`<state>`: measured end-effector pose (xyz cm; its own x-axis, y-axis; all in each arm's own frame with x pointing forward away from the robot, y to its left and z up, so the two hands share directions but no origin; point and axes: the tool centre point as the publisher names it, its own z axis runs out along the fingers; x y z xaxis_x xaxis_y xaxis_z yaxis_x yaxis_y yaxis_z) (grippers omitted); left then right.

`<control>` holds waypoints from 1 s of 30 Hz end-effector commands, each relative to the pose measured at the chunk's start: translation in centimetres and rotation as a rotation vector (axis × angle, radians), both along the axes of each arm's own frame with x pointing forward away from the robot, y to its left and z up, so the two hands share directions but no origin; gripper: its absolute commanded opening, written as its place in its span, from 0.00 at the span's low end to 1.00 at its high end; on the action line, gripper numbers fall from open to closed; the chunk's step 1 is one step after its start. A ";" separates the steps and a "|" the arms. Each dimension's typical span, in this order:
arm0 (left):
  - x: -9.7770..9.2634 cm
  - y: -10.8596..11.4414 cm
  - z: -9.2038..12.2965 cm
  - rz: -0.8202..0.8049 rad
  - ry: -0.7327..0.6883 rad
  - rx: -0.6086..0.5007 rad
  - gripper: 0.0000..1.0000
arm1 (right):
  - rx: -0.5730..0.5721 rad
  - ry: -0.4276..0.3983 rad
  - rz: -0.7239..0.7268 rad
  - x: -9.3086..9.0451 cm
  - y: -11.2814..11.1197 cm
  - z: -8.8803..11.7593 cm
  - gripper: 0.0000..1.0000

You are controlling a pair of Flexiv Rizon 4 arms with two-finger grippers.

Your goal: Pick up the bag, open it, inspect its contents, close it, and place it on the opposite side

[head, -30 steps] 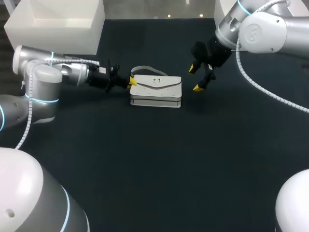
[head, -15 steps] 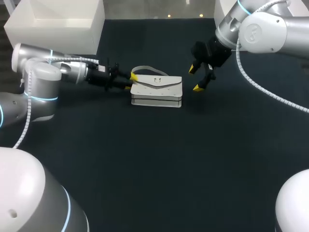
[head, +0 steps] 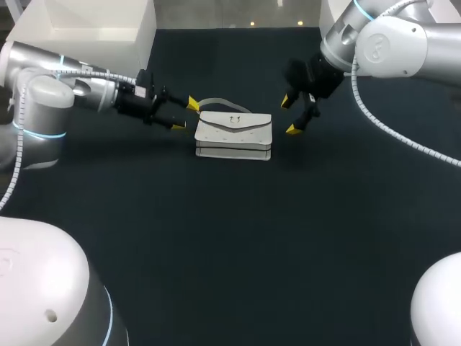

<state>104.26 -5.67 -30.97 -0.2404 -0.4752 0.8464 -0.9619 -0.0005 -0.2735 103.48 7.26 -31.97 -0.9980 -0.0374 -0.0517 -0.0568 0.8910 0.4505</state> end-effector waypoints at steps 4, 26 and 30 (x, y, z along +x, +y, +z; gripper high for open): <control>-0.7 0.3 0.9 0.019 -0.002 0.020 1.00 | -0.018 0.004 0.003 -0.1 1.6 0.9 1.00; 1.4 -2.6 6.6 -0.260 -0.212 0.230 1.00 | -0.142 -0.077 -0.060 -2.2 4.9 1.5 1.00; 1.8 -2.9 7.5 -0.357 -0.279 0.283 1.00 | -0.157 -0.110 -0.067 -2.6 5.1 1.6 1.00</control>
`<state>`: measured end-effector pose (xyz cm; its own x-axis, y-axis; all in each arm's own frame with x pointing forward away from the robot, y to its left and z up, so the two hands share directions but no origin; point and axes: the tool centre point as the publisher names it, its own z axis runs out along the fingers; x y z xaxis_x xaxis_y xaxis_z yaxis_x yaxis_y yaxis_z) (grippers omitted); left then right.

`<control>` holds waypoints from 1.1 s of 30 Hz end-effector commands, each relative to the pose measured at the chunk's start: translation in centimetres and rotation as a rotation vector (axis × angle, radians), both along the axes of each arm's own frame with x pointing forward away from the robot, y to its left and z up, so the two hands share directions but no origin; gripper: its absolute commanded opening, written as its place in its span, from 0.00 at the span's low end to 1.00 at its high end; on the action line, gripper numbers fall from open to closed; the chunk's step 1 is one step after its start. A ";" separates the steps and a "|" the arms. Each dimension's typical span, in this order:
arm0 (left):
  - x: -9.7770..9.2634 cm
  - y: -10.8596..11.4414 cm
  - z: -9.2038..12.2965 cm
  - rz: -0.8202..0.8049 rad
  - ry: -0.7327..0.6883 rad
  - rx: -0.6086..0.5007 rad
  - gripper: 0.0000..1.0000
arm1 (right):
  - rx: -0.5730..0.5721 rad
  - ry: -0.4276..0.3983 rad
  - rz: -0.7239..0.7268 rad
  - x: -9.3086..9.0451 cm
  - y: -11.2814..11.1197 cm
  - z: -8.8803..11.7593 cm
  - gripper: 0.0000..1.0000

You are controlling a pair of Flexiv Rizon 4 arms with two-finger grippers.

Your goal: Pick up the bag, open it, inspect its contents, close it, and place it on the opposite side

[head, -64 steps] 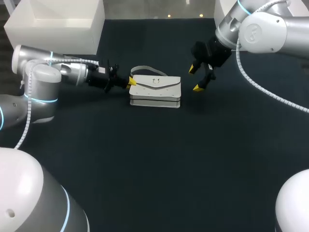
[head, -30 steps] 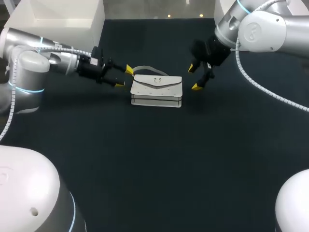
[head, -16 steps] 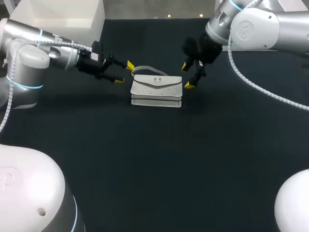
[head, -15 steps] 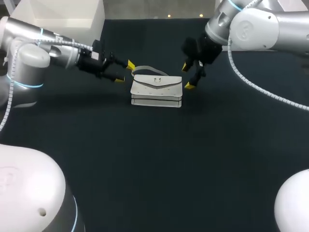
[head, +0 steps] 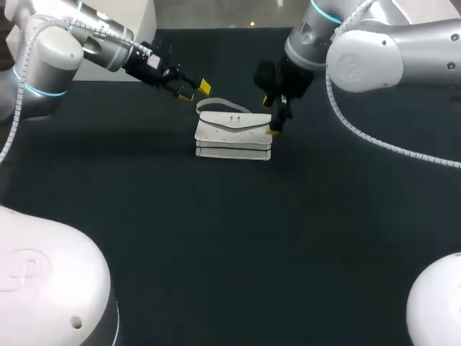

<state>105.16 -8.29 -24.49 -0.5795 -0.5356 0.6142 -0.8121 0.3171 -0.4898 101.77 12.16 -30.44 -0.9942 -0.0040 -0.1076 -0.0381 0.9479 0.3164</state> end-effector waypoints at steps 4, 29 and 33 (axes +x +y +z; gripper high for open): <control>1.2 -0.4 1.8 -0.193 -0.068 0.133 1.00 | -0.007 -0.077 -0.024 -1.4 0.3 0.1 1.00; 1.3 -0.6 2.4 -0.591 -0.551 0.423 1.00 | -0.187 -0.345 -0.077 -2.9 2.6 -0.8 1.00; 1.3 -0.5 2.1 -0.646 -0.609 0.426 1.00 | -0.184 -0.388 -0.083 -3.1 2.7 -1.2 1.00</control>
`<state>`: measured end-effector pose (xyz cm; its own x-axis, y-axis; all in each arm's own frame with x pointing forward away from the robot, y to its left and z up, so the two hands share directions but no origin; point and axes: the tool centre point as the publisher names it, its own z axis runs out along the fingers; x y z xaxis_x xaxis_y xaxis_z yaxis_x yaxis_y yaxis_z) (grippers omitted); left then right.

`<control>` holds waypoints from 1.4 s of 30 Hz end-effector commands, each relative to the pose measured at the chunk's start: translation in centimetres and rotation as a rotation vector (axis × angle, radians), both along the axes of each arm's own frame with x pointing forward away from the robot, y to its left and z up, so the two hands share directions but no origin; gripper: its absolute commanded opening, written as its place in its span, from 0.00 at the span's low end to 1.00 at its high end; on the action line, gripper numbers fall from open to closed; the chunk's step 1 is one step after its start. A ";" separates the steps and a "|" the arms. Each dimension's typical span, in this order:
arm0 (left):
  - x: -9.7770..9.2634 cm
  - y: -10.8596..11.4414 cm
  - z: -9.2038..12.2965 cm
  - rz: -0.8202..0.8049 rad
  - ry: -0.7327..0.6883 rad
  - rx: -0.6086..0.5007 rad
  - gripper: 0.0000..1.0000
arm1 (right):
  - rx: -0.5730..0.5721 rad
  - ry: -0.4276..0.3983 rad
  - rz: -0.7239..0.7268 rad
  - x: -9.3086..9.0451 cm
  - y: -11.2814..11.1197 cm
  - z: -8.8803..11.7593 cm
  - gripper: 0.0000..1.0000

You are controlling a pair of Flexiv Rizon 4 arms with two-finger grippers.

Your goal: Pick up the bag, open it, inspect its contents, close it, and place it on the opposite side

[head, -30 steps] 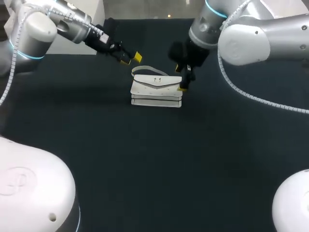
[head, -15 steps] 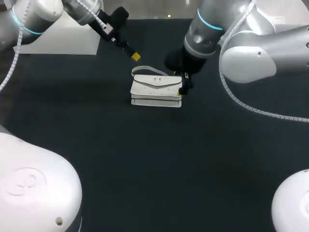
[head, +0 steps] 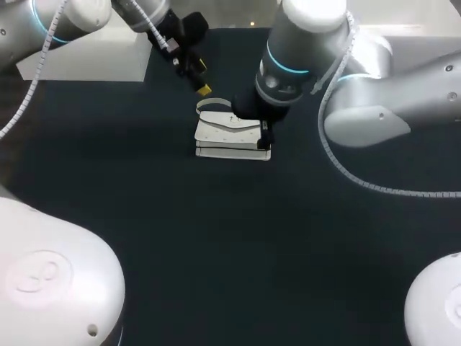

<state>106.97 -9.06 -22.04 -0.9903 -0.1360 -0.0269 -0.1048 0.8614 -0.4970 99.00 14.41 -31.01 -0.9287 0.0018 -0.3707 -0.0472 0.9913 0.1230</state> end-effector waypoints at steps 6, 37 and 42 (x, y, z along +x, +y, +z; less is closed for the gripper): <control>-1.0 0.9 -0.7 -0.125 -0.119 -0.003 1.00 | -0.019 -0.184 -0.019 -0.7 0.4 -1.0 1.00; -2.7 1.3 -1.2 -0.300 -0.258 0.068 1.00 | 0.005 -0.185 -0.041 -0.4 -0.8 -2.0 1.00; -3.2 0.8 -1.4 -0.363 -0.360 0.014 1.00 | 0.009 -0.243 -0.030 -0.8 0.0 -2.1 1.00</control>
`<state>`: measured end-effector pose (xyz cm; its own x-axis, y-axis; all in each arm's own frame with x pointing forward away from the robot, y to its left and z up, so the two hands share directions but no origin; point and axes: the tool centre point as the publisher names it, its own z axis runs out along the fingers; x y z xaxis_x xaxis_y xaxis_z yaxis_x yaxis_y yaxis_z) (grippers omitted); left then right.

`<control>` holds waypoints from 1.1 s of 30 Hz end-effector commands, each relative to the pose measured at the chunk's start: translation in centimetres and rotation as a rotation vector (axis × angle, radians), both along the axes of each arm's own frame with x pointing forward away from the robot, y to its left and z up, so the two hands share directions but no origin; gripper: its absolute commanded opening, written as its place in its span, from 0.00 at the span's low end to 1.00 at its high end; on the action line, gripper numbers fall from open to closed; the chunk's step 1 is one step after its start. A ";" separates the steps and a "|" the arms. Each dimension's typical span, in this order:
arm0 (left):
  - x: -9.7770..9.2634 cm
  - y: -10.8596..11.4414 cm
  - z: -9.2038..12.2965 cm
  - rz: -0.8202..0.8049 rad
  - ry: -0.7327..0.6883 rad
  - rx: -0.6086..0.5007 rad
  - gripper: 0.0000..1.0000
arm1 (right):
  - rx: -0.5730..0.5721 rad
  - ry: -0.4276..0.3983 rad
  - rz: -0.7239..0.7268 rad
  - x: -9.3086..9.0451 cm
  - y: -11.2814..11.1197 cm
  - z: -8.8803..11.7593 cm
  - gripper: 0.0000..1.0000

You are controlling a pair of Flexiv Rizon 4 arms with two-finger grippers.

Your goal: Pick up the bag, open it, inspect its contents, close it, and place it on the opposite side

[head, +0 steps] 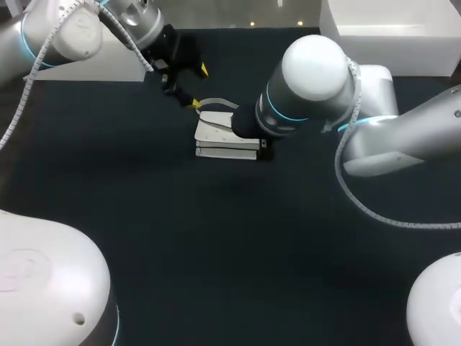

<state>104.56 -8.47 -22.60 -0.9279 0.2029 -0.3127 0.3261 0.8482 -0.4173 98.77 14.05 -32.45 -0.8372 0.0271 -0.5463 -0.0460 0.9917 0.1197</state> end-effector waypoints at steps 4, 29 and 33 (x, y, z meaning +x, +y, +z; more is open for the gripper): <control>-0.9 -0.4 -1.7 -0.069 -0.101 -0.049 1.00 | -0.020 -0.102 -0.024 -0.8 0.6 -1.2 1.00; -0.2 -1.3 -4.7 -0.153 -0.268 -0.120 0.92 | 0.039 -0.257 -0.050 2.5 0.7 -3.9 0.58; -0.2 -1.5 -4.9 -0.158 -0.270 -0.124 0.87 | 0.030 -0.261 -0.060 3.0 0.8 -3.9 0.50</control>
